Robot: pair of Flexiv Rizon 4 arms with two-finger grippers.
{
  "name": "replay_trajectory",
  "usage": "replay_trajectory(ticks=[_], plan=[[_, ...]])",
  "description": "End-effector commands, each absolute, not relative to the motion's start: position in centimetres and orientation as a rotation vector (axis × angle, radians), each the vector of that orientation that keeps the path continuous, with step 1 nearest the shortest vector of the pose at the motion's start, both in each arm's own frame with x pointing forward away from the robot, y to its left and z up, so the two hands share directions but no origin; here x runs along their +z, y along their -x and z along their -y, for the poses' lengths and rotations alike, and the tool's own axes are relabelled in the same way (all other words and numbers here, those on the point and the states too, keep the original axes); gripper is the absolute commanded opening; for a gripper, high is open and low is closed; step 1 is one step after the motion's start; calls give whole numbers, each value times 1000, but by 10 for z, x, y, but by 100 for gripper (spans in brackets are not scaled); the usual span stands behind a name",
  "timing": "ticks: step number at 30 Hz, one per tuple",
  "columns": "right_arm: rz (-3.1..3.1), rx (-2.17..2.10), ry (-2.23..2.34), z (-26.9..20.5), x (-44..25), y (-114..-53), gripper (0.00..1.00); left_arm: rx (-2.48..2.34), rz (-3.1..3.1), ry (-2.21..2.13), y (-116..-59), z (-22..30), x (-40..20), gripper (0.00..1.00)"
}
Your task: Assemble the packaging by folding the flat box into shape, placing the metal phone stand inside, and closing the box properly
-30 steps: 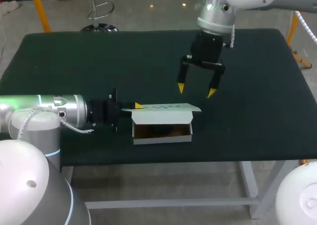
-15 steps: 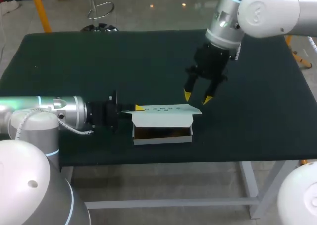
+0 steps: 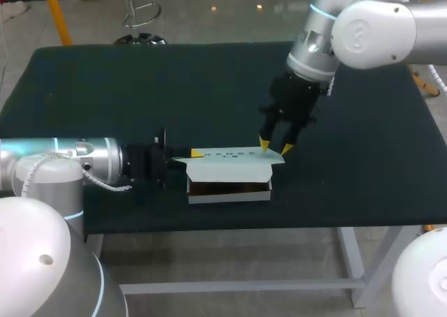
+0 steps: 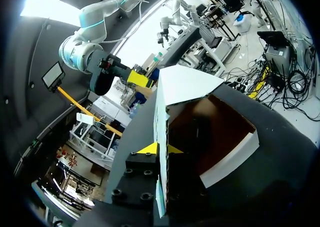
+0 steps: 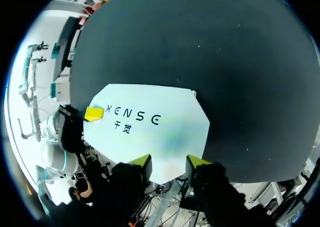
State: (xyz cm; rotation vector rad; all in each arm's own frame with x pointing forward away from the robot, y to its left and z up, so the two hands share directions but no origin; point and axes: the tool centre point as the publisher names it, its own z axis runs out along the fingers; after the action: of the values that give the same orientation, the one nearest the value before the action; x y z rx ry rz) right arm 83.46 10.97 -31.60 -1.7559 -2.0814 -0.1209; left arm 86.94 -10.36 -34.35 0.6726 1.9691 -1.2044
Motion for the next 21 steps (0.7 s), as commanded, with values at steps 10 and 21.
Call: replay_trajectory(ticks=[10, 21], plan=[[2075, -97, 1733, -113, -328, -828, 47, -1196, -1937, -671, -866, 105, -351, 0], [2068, -89, 1727, -114, -330, -825, 46, -1189, -1938, -667, -865, 104, -348, 0]])
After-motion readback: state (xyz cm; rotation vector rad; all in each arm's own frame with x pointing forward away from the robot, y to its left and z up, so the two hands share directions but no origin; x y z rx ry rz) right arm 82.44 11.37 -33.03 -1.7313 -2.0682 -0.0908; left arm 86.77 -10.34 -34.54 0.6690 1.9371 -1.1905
